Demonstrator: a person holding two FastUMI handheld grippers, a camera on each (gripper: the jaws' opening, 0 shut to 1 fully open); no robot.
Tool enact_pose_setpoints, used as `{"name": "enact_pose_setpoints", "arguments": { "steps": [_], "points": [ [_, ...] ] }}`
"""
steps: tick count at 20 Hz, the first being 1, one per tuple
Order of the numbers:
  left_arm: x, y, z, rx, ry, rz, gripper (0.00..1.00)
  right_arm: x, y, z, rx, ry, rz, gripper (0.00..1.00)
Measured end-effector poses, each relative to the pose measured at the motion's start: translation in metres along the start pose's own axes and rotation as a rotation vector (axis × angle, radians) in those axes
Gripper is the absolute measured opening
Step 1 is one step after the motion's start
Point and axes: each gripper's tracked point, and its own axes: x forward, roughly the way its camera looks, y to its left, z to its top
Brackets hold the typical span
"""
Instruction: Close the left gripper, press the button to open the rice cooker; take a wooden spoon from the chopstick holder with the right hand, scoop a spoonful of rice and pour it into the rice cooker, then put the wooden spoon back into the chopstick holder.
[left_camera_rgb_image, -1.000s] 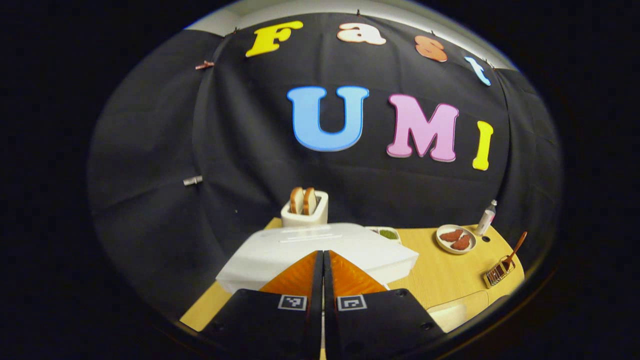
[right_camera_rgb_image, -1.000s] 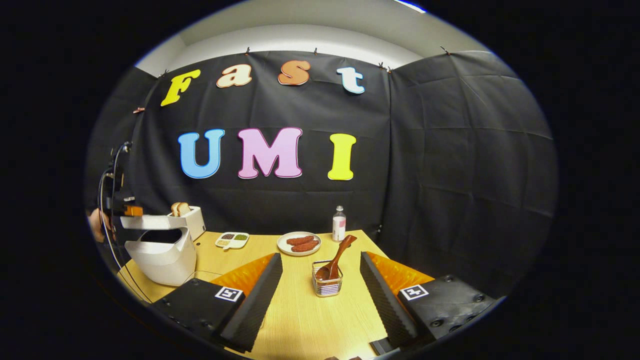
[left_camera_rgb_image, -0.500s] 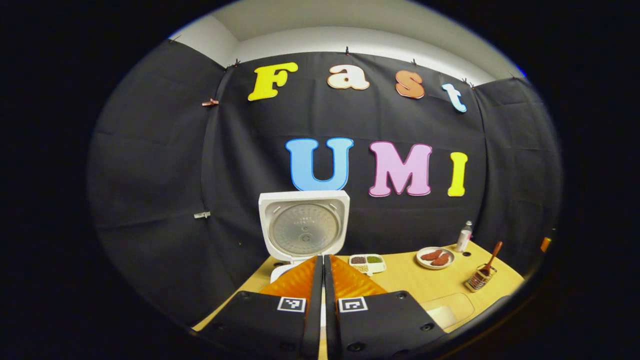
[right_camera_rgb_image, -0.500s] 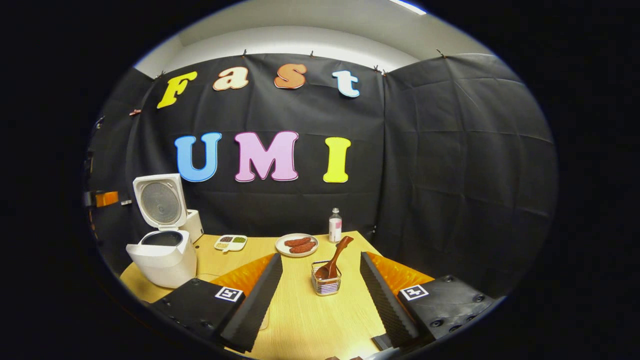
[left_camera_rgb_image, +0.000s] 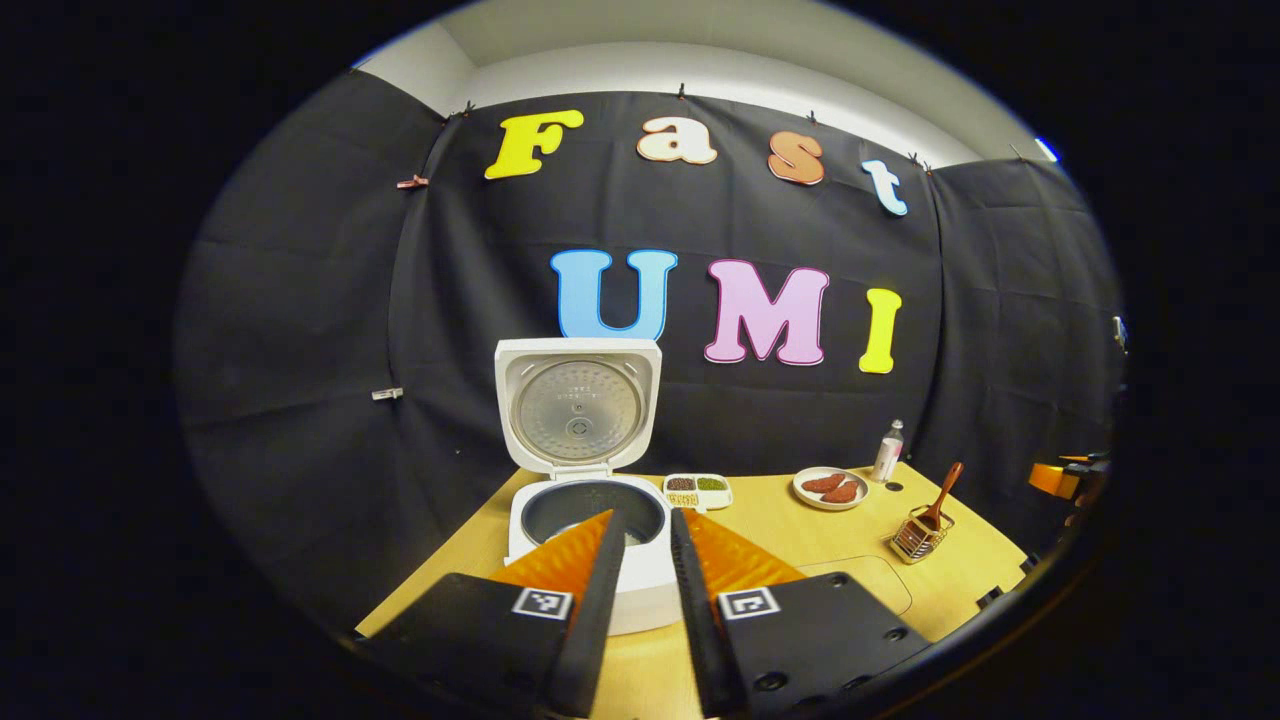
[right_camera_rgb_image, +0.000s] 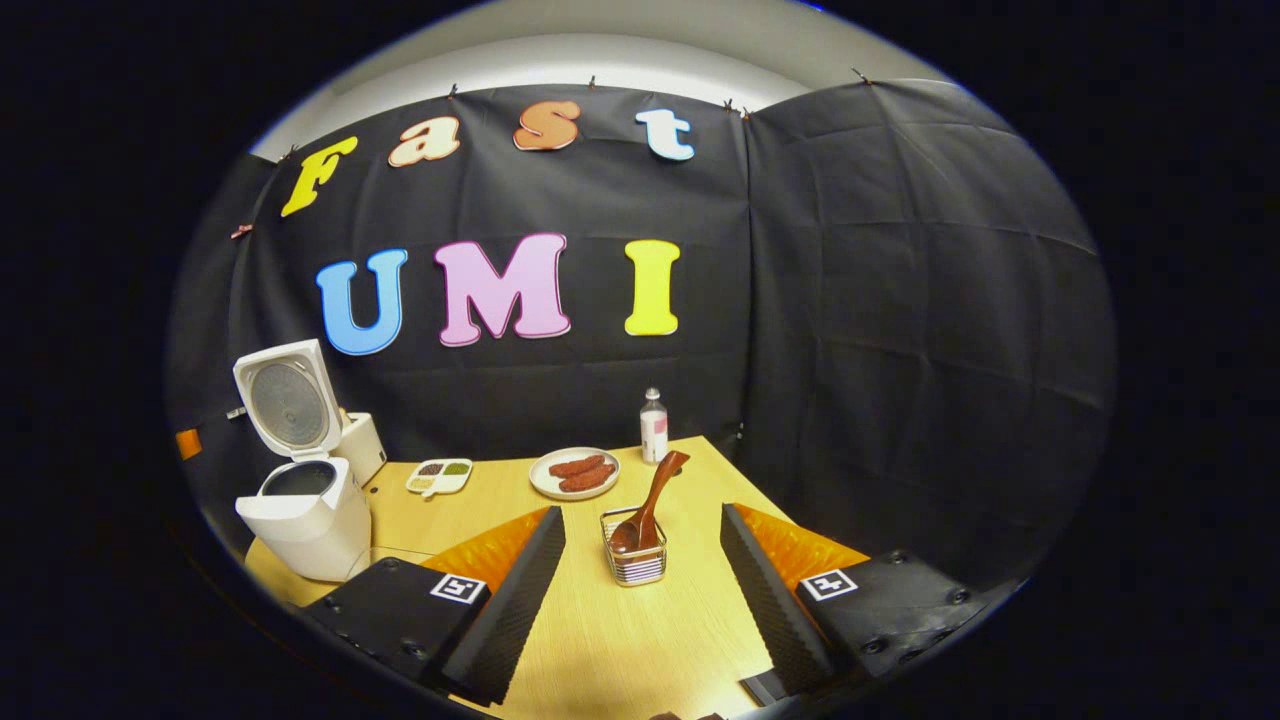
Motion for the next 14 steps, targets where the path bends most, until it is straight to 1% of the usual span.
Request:
{"name": "enact_pose_setpoints", "arguments": {
  "steps": [1,4,5,7,9,10,12,14],
  "points": [
    [0.002,-0.007,0.001,-0.007,0.000,0.003,0.55,0.013,-0.002,-0.008,-0.007,0.026,0.011,0.98],
    [0.005,-0.036,-0.001,-0.050,0.012,-0.007,0.95,0.050,-0.008,-0.022,-0.024,0.075,0.041,0.99],
    [0.005,-0.043,-0.001,-0.050,0.015,-0.006,0.99,0.064,-0.011,-0.026,-0.019,0.093,0.048,0.98],
    [0.005,-0.054,0.001,-0.018,0.003,0.005,0.98,0.089,-0.014,-0.034,0.000,0.143,0.073,0.98],
    [0.005,-0.060,0.000,0.017,-0.009,0.047,0.98,0.112,-0.007,-0.041,0.022,0.182,0.131,0.98],
    [0.006,-0.067,-0.006,0.013,0.006,0.058,0.98,0.125,-0.009,-0.041,0.035,0.192,0.149,0.98],
    [0.009,-0.079,-0.018,-0.032,0.046,0.082,0.98,0.150,-0.013,-0.048,0.054,0.225,0.162,0.98],
    [0.013,-0.079,-0.023,-0.080,0.062,0.146,0.98,0.173,-0.016,-0.060,0.075,0.275,0.174,0.98]
  ]
}}
